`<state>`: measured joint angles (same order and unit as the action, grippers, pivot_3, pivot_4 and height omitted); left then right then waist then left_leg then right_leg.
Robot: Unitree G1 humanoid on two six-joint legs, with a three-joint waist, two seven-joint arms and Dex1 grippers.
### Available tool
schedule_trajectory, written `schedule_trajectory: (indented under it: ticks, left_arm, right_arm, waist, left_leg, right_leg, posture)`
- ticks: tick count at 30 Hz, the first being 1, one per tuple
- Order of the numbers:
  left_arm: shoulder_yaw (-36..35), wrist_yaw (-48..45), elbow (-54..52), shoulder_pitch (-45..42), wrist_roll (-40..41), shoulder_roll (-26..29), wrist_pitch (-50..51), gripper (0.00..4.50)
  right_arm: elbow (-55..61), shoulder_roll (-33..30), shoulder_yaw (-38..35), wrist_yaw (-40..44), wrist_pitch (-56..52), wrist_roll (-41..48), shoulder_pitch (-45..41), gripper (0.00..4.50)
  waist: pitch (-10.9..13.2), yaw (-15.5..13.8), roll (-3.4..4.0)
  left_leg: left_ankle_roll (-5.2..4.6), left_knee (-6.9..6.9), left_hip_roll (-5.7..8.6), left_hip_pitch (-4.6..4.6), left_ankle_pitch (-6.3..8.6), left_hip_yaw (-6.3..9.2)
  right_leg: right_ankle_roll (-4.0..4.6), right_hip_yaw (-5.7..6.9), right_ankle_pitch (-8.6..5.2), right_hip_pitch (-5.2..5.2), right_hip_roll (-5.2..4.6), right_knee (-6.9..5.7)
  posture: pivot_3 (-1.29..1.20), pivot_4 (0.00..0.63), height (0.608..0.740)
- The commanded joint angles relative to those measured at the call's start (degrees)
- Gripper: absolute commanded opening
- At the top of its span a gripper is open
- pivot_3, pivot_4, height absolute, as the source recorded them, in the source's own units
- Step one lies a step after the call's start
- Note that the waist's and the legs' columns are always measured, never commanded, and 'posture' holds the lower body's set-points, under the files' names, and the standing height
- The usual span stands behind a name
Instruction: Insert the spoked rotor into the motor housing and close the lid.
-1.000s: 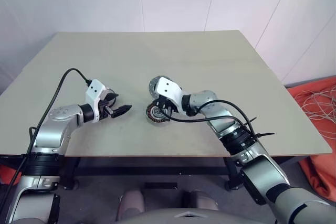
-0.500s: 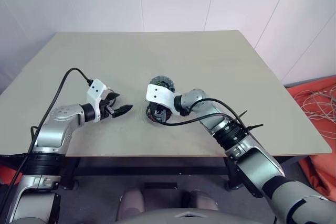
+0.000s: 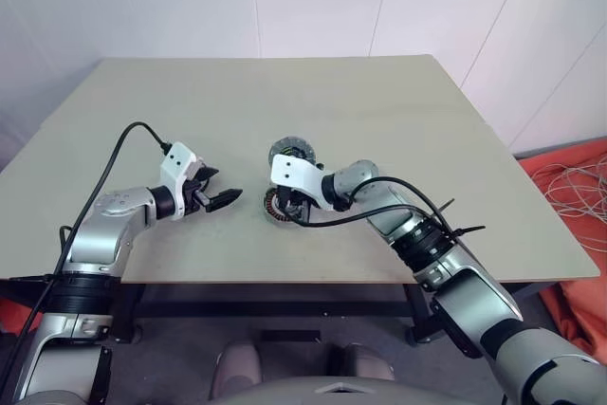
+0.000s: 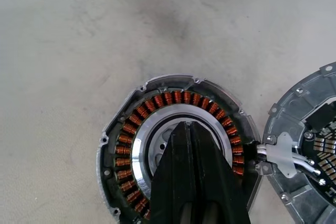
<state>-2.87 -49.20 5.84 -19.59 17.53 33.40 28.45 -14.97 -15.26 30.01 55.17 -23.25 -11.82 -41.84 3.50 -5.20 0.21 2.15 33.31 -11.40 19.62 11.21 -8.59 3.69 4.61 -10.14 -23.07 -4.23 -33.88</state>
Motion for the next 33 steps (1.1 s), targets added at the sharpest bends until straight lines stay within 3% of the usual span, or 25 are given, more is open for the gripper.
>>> schedule_trajectory:
  ticks: [1, 17, 33]
  left_arm:
    - [-0.4, 0.1, -0.8, -1.5, 0.1, 0.2, -1.5, 4.5]
    - [0.0, 0.3, 0.1, -2.2, 0.1, 0.3, -2.1, 4.5]
    - [0.2, 0.6, -0.2, -2.1, 0.0, 0.3, -2.0, 4.5]
  right_arm:
    - [2.4, -0.6, -0.5, 0.3, -1.0, 0.3, 0.0, 0.02]
    - [4.6, -2.5, -1.7, 0.4, -2.9, 1.7, 0.4, 0.02]
    - [7.5, 0.0, -6.9, -1.9, -3.8, 7.6, 1.1, 0.02]
  waist:
    - [0.0, 0.0, 0.0]
    - [0.0, -0.1, 0.0]
    - [0.0, -0.1, 0.0]
  left_leg:
    - [0.0, 0.0, 0.0, 0.0, 0.0, 0.0]
    - [0.0, 0.0, 0.01, -0.01, 0.0, 0.0]
    - [0.01, 0.0, 0.0, -0.01, 0.0, 0.0]
  right_leg:
    - [0.0, 0.0, 0.0, 0.0, 0.0, 0.0]
    - [-0.05, 0.0, -0.03, 0.02, 0.0, 0.0]
    - [0.0, 0.0, 0.0, 0.01, 0.0, 0.0]
  posture:
    - [0.0, 0.0, 0.74]
    - [0.0, 0.0, 0.74]
    - [0.0, 0.0, 0.74]
